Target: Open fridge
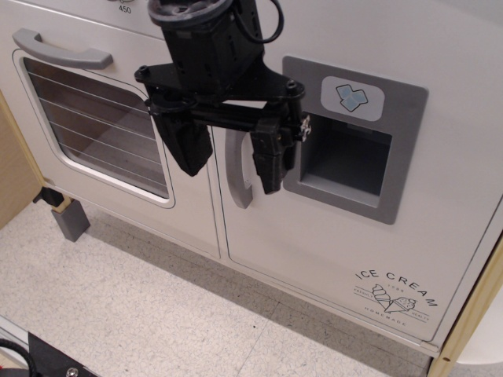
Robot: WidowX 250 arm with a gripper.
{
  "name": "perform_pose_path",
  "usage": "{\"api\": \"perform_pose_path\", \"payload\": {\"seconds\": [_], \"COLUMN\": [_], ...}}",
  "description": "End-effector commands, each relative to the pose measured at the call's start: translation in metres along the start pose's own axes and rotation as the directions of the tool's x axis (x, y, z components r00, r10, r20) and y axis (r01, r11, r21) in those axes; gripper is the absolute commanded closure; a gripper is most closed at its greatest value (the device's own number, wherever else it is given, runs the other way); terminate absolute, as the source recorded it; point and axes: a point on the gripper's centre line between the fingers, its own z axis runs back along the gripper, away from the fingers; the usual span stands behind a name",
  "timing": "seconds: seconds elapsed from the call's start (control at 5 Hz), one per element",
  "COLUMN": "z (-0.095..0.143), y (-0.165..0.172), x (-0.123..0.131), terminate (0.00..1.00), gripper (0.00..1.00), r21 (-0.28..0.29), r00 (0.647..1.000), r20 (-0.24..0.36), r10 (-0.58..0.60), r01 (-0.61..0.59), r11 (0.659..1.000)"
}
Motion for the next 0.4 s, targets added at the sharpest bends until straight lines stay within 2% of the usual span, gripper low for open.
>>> {"api": "perform_pose_path", "payload": {"seconds": [0.0, 0.2], "z": [0.0, -0.025], "y": [0.0, 0.01], "x": [0.0, 0.009], "terminate": [0.0, 0.0], "gripper": [0.0, 0.0], "r21": [0.0, 0.048], "r00": [1.0, 1.0], "r20": [0.0, 0.003], "r10": [0.0, -0.004], "r01": [0.0, 0.004], "r11": [1.0, 0.999]}}
